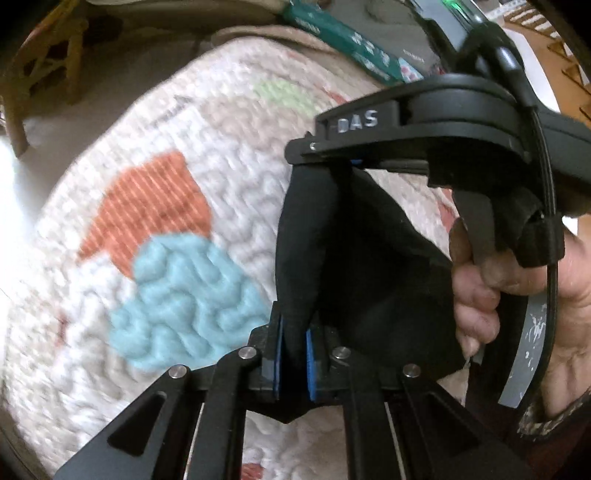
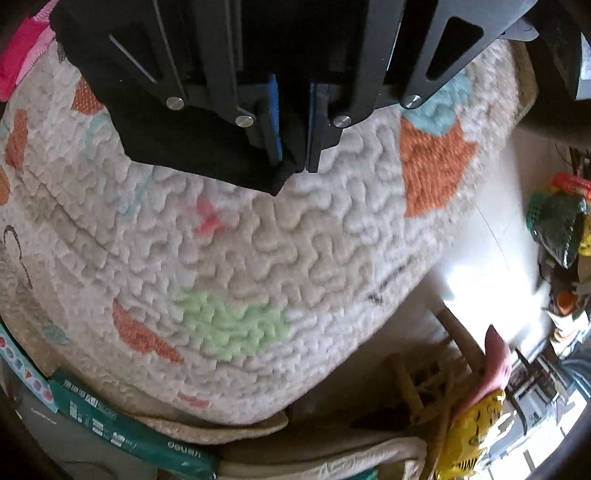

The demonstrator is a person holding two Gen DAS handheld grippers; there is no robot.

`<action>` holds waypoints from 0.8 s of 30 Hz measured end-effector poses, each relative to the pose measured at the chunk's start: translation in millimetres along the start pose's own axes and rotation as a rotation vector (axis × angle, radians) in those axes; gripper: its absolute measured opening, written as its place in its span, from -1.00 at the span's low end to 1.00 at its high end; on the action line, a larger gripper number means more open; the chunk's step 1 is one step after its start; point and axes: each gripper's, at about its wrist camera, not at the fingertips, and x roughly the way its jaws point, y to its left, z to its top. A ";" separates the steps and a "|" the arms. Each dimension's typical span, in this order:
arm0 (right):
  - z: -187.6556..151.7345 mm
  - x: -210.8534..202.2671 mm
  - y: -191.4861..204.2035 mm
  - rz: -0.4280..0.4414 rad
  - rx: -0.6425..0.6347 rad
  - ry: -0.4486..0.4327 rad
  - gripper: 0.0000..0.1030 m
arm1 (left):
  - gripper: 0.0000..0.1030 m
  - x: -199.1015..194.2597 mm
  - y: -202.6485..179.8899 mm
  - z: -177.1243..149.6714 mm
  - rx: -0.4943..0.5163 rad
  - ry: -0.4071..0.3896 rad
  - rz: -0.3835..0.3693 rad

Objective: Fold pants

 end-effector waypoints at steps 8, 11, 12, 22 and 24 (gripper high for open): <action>41.9 0.2 29.7 0.066 0.011 -0.057 -0.59 | -0.75 -1.8 38.9 20.0 -0.177 -0.007 0.034; 44.1 13.1 31.7 0.090 0.032 -0.038 -0.24 | -0.68 -7.2 43.1 17.8 -0.178 -0.013 0.049; 41.3 7.0 26.6 0.111 0.047 -0.061 -0.10 | -0.68 -11.0 41.8 16.4 -0.172 -0.021 0.055; -65.3 -102.0 -55.9 0.060 0.287 -0.310 -0.07 | -0.65 -47.7 35.9 11.8 -0.100 -0.165 0.166; -89.5 -105.3 -53.8 0.089 0.315 -0.320 -0.27 | -0.60 -53.7 31.9 2.9 -0.043 -0.184 0.186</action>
